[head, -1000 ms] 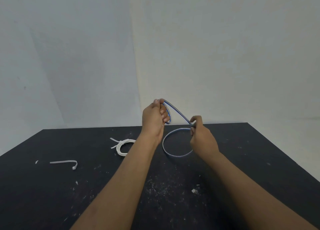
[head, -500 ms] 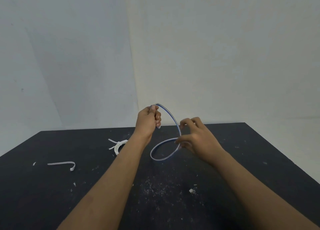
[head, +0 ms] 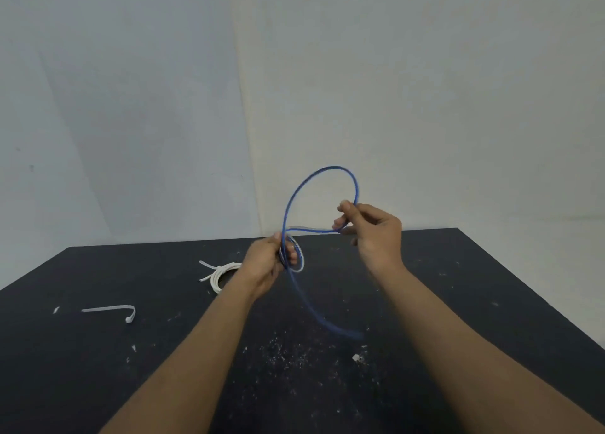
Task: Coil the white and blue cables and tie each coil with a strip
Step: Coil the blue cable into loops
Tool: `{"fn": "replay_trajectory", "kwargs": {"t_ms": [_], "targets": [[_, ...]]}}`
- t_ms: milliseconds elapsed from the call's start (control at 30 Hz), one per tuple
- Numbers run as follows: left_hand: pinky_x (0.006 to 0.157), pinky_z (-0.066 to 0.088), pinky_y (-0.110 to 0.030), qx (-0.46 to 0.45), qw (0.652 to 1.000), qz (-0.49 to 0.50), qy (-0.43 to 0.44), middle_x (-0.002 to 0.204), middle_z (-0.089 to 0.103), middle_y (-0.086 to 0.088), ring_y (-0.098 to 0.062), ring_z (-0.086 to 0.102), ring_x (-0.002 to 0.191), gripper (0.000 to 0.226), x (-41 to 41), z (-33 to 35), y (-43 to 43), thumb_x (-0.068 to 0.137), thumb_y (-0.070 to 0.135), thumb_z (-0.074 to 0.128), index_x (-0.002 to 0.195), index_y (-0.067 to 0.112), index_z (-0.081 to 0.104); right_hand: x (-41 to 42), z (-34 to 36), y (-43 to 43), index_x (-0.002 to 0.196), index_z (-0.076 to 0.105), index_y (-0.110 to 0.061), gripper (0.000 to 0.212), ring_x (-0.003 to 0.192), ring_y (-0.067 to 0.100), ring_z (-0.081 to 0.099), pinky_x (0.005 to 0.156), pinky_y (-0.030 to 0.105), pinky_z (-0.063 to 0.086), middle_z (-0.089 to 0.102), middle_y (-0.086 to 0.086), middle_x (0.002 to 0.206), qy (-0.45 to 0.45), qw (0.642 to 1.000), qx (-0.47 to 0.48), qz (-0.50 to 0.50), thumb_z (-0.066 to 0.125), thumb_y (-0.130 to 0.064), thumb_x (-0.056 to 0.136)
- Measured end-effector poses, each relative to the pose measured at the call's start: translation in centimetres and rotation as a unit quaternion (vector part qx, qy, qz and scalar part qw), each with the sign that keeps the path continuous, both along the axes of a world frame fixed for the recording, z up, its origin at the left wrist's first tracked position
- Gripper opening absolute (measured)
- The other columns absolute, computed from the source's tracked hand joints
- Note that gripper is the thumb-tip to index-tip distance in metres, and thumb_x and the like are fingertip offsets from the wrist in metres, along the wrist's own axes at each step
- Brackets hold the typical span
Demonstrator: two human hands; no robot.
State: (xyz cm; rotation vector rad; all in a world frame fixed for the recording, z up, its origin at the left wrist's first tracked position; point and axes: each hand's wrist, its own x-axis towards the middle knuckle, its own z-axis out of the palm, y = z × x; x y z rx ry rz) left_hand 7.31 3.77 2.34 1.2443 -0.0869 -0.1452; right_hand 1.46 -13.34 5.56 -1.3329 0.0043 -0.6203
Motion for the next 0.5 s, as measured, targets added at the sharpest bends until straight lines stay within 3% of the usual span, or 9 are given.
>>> {"fn": "replay_trajectory", "kwargs": {"t_ms": [100,167,233,367,500], "targets": [[0.044,0.050,-0.024,-0.013,1.000,0.006,0.012,0.059,0.054,-0.010,-0.014,0.057,0.043,0.030,-0.9,-0.9,-1.5,0.104,0.011,0.036,0.083,0.001,0.055,0.5,0.8,0.7,0.080,0.078,-0.012,0.015,0.052,0.022,0.067,0.046,0.023,0.052,0.072,0.006,0.062,0.007,0.999,0.008,-0.054,0.080,-0.027,0.080],[0.045,0.049,-0.022,-0.090,0.994,-0.046,0.043,0.061,0.054,-0.007,-0.013,0.058,0.046,0.029,-1.1,-1.1,-1.7,0.105,0.014,0.034,0.088,0.003,0.055,0.9,0.9,0.6,0.078,0.076,-0.018,0.017,0.047,0.025,0.067,0.044,0.025,0.053,0.072,0.001,0.060,0.045,0.994,-0.021,-0.099,0.081,-0.035,0.078],[0.045,0.048,-0.020,-0.206,0.966,-0.118,0.098,0.060,0.054,-0.002,-0.011,0.057,0.048,0.031,-1.2,-1.1,-1.3,0.106,0.014,0.030,0.088,0.004,0.053,1.4,0.8,0.1,0.073,0.072,-0.017,0.022,0.044,0.027,0.067,0.039,0.020,0.048,0.072,0.001,0.059,0.080,0.987,-0.008,-0.136,0.081,-0.037,0.078],[0.043,0.047,-0.020,-0.280,0.929,-0.181,0.163,0.060,0.050,-0.001,-0.010,0.053,0.046,0.029,-1.3,-1.8,-0.8,0.106,0.012,0.028,0.090,0.005,0.051,2.0,-0.2,-1.6,0.066,0.065,-0.010,0.029,0.040,0.022,0.067,0.037,0.021,0.044,0.073,0.004,0.062,0.131,0.964,0.132,-0.188,0.081,-0.031,0.080],[0.040,0.043,-0.019,-0.320,0.898,-0.204,0.223,0.058,0.049,-0.002,-0.010,0.049,0.042,0.016,-2.1,-2.5,-0.8,0.097,0.003,0.035,0.091,0.006,0.049,2.4,-1.4,-2.2,0.079,0.068,-0.001,0.030,0.035,0.016,0.060,0.036,0.021,0.045,0.073,0.007,0.068,0.158,0.932,0.253,-0.205,0.080,-0.028,0.082]]}}
